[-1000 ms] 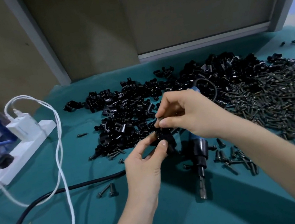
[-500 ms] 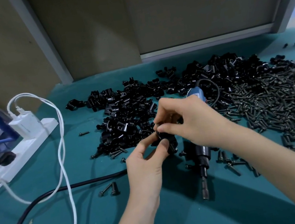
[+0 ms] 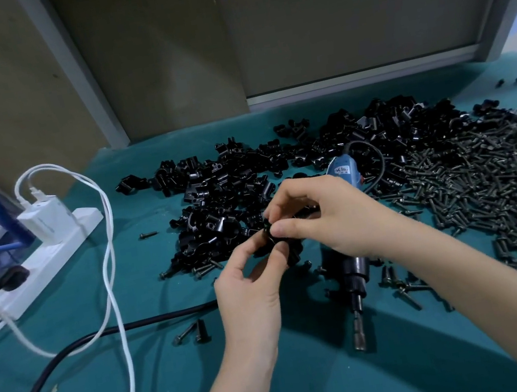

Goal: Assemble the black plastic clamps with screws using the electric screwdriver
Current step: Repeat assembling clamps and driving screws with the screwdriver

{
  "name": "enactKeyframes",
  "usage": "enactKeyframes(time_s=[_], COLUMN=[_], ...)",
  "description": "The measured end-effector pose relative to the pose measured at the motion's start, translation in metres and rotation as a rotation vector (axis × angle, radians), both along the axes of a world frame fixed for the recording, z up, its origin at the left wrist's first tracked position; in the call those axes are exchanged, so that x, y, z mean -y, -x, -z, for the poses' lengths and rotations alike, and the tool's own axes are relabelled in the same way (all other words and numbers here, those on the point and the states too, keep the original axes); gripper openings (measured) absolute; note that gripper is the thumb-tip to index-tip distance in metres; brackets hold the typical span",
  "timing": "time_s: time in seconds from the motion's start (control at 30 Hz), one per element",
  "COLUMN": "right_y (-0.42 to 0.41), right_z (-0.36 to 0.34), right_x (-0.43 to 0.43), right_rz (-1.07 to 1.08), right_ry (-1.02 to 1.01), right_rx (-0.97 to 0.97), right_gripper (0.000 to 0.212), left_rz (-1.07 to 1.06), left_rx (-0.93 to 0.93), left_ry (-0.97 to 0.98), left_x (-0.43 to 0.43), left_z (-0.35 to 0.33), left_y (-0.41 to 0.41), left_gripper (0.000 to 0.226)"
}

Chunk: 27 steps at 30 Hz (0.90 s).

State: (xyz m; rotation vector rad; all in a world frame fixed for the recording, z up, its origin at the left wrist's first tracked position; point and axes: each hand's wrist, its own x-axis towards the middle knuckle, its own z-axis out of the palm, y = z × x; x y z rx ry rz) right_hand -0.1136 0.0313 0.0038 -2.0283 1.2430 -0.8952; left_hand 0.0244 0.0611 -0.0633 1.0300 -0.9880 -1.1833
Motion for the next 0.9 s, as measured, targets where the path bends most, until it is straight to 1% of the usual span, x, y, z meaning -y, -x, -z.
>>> enactKeyframes(time_s=[0.17,0.3,0.4,0.47,0.53,0.63,0.8,0.9], right_y=[0.0009,0.0002,0.0003,0.0001,-0.0001,0.0005,0.0004,-0.0006], right_z=[-0.001,-0.0003,0.0033,0.0039,0.0029,0.0017,0.0016,0.0004], right_x=[-0.0008,-0.0018,-0.0014,-0.0017,-0.002,-0.0021,-0.0035,-0.0014], right_rz=[0.012,0.02,0.021,0.011,-0.003,-0.012,-0.051,-0.05], right_ry=[-0.169,-0.299,-0.375,-0.402,-0.393,-0.354,-0.27,-0.2], right_rx=[0.197,0.32,0.352,0.37,0.372,0.368,0.329,0.281], right_gripper=[0.008,0.015,0.012,0.009,0.007,0.005,0.006,0.008], left_rz=[-0.062,-0.117,-0.172,-0.201,-0.22,-0.228,-0.219,-0.19], left_rx=[0.015,0.072,0.157,0.216,0.27,0.297,0.269,0.202], left_ry=[0.088,0.161,0.231,0.262,0.28,0.289,0.27,0.218], left_x=[-0.0024,-0.0043,-0.0044,-0.0045,-0.0046,-0.0051,-0.0065,-0.0076], left_z=[-0.001,-0.0003,0.0003,0.0003,0.0007,0.0017,0.0004,0.0], left_y=[-0.0019,-0.0003,-0.0008,-0.0015,-0.0023,-0.0034,-0.0027,-0.0021], left_gripper=[0.021,0.026,0.034,0.035,0.034,0.032,0.034,0.033])
